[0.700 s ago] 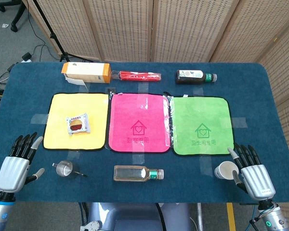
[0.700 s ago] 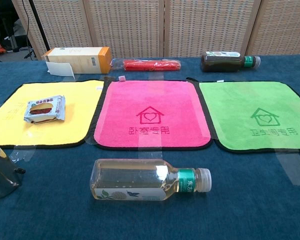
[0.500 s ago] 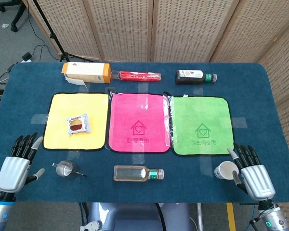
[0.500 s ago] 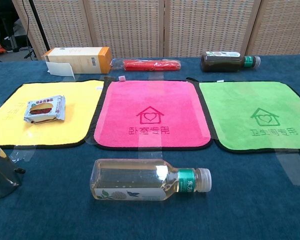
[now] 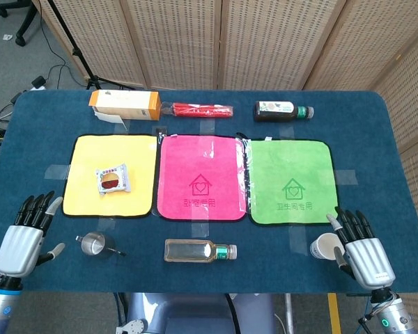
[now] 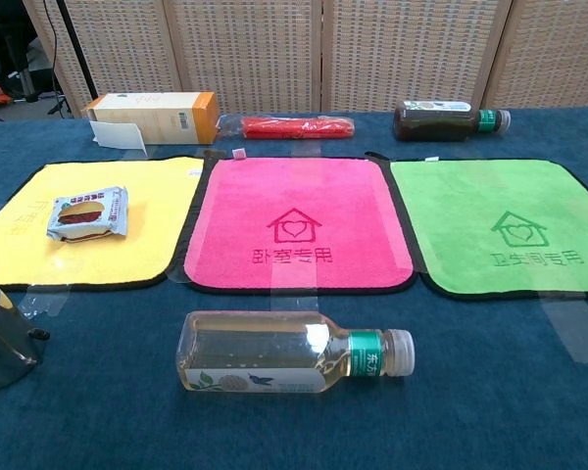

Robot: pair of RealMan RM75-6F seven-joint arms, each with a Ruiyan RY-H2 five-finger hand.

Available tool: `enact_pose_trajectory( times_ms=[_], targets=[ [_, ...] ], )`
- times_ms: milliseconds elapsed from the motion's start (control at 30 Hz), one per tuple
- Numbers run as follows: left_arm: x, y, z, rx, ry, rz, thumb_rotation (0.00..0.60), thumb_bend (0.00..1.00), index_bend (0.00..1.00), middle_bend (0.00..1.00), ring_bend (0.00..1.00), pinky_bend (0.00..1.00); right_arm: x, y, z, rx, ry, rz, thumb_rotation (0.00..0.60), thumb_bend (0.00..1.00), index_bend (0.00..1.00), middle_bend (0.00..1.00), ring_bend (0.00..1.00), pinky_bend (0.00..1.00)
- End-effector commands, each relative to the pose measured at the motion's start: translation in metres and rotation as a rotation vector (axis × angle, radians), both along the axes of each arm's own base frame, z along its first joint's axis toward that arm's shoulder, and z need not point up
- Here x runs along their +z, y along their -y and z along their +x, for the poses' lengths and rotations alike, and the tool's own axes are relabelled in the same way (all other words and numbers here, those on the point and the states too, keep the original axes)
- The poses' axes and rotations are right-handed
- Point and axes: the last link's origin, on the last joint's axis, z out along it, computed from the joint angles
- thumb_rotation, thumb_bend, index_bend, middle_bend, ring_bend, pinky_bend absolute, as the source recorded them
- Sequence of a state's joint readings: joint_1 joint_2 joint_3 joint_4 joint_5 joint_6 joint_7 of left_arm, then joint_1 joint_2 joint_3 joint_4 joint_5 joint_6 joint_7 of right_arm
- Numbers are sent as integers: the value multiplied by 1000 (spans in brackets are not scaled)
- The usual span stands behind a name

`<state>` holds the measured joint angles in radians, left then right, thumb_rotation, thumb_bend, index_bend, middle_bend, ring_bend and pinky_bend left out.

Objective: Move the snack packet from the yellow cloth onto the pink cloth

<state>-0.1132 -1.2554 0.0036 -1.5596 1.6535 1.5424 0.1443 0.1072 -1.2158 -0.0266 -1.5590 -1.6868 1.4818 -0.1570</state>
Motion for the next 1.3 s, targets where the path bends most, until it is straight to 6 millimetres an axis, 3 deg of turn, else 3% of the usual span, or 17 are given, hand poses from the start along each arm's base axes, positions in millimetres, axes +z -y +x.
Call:
enact_pose_trajectory(
  times_ms=[33, 367, 667, 1000, 1300],
  targets=[
    [0, 1, 1, -4, -1, 4, 600, 141, 0, 0, 0, 0, 0, -1, 1, 12, -6, -4, 600, 569, 0, 0, 0, 0],
    [-4, 2, 4, -7, -1, -15, 600, 141, 0, 0, 0, 0, 1, -2, 0, 12, -2, -6, 600, 569, 0, 0, 0, 0],
    [-5, -5, 13, 30, 109, -59, 600, 136, 0, 0, 0, 0, 1, -4, 1, 14, -4, -9, 600, 569, 0, 0, 0, 0],
    [16, -24, 41, 194, 547, -288, 600, 134, 0, 0, 0, 0, -1, -4, 2, 24, -9, -13, 600, 569, 0, 0, 0, 0],
    [43, -63, 41, 356, 883, -351, 600, 140, 0, 0, 0, 0, 1, -2, 0, 23, -2, -23, 600, 569, 0, 0, 0, 0]
  ],
)
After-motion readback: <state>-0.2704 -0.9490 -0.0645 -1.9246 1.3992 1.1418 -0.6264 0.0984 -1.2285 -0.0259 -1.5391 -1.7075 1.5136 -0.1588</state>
